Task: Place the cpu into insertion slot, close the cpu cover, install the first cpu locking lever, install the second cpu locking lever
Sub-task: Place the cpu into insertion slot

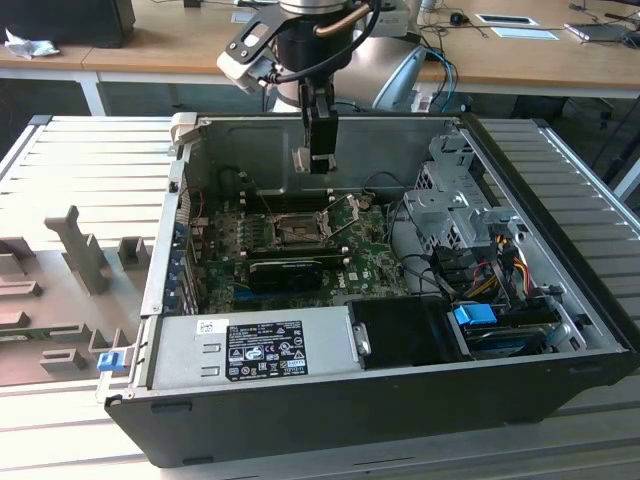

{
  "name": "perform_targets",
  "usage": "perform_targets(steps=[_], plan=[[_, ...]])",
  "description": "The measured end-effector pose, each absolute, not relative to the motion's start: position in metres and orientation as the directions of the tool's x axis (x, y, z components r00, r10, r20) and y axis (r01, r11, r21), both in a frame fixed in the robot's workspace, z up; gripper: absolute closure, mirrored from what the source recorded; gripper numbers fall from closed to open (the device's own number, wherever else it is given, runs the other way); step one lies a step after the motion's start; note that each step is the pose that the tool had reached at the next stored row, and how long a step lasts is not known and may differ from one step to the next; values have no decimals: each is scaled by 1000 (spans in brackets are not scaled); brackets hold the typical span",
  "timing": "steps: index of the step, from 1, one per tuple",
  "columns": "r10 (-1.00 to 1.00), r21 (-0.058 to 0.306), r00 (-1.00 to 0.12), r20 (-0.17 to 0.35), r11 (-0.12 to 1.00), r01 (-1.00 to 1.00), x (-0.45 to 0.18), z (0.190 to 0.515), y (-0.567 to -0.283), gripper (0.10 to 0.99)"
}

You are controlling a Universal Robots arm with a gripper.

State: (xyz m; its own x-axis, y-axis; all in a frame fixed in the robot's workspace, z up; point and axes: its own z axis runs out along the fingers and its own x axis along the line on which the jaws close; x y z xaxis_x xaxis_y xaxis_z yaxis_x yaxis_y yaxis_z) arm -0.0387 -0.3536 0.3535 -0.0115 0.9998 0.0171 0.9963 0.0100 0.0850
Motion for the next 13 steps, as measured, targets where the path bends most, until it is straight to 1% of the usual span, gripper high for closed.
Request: perform_targets(steps=[13], plan=[[1000, 85, -1, 17, 0, 996, -39, 346, -354, 553]])
